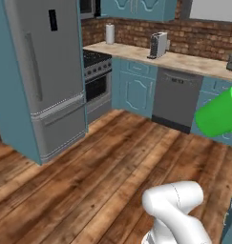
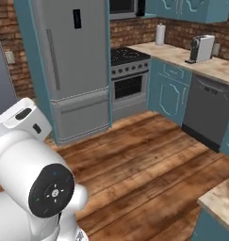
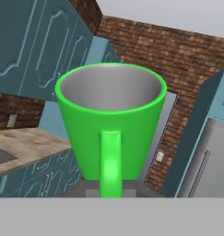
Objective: Open the cabinet directly in front. Then move the liquor and the mug to the dining counter with the jar on it.
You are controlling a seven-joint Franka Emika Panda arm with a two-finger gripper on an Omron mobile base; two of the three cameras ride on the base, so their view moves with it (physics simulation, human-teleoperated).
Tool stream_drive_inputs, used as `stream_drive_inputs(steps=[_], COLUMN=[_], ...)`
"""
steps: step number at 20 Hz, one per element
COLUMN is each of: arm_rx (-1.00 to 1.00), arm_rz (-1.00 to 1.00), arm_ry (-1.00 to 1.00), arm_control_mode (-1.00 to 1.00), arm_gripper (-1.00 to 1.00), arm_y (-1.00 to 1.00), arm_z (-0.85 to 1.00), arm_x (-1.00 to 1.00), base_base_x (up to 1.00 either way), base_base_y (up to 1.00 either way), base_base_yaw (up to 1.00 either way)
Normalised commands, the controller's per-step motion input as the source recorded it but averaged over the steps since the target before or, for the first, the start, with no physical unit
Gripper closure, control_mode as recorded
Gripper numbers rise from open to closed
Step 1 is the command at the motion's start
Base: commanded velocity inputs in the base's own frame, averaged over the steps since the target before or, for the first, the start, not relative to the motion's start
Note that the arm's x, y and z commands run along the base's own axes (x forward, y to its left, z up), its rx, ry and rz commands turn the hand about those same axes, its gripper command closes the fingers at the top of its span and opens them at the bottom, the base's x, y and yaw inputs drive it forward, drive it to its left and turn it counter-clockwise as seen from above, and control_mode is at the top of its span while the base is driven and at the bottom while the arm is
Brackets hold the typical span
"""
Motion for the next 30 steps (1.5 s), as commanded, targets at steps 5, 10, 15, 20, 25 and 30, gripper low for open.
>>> stream_drive_inputs(steps=[5,10,15,20,25,30], arm_rx=[0.00,0.00,0.00,0.00,0.00,0.00], arm_rz=[0.00,0.00,0.00,0.00,0.00,0.00], arm_ry=[0.00,0.00,0.00,0.00,0.00,0.00], arm_control_mode=[1.00,1.00,1.00,1.00,1.00,1.00], arm_gripper=[1.00,1.00,1.00,1.00,1.00,1.00], arm_y=[0.00,0.00,0.00,0.00,0.00,0.00], arm_z=[0.00,0.00,0.00,0.00,0.00,0.00], arm_x=[0.00,0.00,0.00,0.00,0.00,0.00], base_base_x=[0.00,0.00,0.00,0.00,0.00,0.04], base_base_y=[-0.31,-0.33,-0.44,-0.50,-0.46,-0.70], base_base_yaw=[-0.41,-0.39,-0.38,-0.36,-0.27,-0.13])
